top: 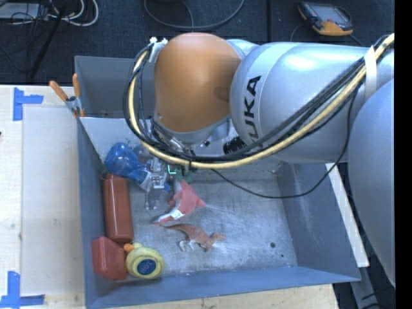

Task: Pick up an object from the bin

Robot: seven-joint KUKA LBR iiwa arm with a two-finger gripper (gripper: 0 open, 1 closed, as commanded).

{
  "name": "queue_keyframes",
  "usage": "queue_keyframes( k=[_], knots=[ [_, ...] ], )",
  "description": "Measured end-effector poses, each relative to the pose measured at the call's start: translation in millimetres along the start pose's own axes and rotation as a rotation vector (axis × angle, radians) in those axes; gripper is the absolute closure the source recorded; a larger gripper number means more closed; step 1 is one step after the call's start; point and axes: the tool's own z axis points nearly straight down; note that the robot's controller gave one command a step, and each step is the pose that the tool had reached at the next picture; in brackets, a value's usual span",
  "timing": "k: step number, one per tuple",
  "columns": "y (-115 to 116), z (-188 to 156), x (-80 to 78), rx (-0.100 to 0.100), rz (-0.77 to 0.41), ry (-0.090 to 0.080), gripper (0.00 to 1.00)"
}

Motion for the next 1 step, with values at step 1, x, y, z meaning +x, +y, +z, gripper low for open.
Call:
queue_keyframes(
  k=[1],
  knots=[
    [-1.2,-4.6,-1.8,-0.001,0.004,-0.007,0.0]
  ],
)
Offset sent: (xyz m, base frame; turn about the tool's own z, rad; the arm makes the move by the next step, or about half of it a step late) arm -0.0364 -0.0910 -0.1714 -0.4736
